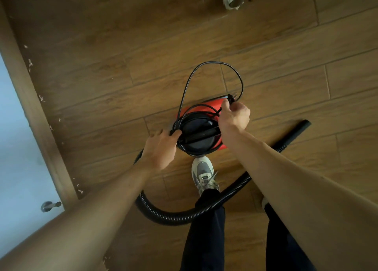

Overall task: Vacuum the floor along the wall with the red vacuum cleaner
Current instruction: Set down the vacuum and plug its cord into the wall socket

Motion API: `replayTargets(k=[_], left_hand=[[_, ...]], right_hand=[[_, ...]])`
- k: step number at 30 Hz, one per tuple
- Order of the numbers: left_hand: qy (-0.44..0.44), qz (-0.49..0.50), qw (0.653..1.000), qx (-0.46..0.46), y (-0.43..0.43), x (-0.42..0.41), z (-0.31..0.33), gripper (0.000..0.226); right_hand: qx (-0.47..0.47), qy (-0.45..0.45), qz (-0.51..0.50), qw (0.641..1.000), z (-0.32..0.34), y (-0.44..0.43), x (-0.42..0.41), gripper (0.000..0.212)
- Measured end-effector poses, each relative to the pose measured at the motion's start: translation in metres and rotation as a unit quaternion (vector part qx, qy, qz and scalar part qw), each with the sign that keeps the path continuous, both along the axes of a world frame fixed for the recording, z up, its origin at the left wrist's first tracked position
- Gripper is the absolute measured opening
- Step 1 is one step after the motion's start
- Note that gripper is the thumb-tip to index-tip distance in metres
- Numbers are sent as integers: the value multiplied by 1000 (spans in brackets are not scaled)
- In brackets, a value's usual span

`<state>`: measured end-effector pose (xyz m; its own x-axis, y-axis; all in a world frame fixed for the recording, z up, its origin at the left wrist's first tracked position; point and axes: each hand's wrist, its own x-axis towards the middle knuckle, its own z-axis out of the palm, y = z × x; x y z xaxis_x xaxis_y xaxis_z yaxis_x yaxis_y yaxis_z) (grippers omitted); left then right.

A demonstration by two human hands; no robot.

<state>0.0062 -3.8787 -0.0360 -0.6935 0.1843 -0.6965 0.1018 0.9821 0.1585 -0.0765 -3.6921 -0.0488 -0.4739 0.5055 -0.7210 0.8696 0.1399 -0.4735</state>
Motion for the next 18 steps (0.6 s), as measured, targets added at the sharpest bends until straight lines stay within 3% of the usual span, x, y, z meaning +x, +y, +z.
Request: replayTargets(k=[8,18], left_hand=[[86,105,984,117,15,-40,40,18],[146,178,956,183,52,-93,108,18]], right_hand=[[-11,100,39,994,68,-3,-56,35],[2,178,30,984,175,23,-111,24]])
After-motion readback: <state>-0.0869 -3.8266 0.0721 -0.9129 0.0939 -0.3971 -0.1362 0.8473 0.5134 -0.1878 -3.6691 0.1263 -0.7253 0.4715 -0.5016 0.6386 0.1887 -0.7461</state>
